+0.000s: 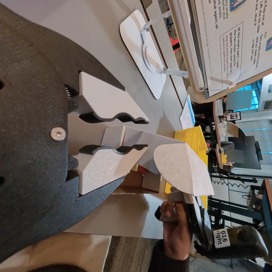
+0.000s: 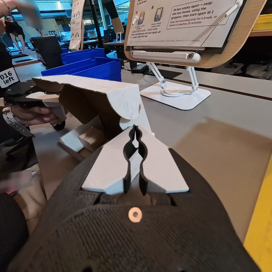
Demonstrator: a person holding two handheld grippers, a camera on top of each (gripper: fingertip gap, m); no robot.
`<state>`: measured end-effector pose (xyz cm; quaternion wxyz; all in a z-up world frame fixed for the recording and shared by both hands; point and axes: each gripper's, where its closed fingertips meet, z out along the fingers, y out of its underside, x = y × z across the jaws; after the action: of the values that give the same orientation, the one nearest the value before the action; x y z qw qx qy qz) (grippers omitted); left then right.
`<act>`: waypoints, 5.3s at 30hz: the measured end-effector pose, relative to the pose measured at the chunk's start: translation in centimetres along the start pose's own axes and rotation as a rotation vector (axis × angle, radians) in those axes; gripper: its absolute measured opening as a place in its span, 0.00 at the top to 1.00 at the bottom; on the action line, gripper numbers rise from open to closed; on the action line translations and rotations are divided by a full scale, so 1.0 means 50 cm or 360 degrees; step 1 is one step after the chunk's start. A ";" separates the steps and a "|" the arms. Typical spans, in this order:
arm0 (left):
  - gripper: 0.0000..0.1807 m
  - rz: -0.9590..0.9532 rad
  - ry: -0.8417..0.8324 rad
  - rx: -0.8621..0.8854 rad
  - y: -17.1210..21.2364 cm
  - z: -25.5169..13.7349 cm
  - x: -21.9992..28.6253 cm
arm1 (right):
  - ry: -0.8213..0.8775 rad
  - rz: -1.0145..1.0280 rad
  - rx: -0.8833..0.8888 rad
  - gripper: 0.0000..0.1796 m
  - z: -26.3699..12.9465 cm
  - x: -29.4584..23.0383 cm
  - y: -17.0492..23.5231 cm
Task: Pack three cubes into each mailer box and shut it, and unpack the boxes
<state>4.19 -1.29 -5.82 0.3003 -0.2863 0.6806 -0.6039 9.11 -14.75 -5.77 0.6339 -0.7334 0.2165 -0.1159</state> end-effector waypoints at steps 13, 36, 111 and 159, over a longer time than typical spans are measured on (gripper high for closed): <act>0.89 0.0078 -0.0072 -0.0148 0.028 0.010 -0.006 | -0.0003 0.0034 -0.0175 1.00 0.010 0.008 0.043; 0.83 -0.0164 -0.0219 -0.0064 0.012 0.000 -0.056 | 0.0160 0.0191 0.0131 0.99 -0.014 0.055 -0.024; 0.55 -0.0120 -0.0048 -0.0376 0.067 -0.007 0.042 | -0.0030 -0.0315 -0.0119 0.66 -0.051 -0.061 0.033; 0.91 0.0006 -0.0050 -0.0208 0.016 0.000 0.065 | -0.0034 -0.0141 -0.0216 0.97 -0.067 -0.041 0.011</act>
<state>2.03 -3.64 -6.82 0.2926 -0.3134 0.7144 -0.5530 5.73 -16.78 -5.54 0.5792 -0.7847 0.1845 -0.1211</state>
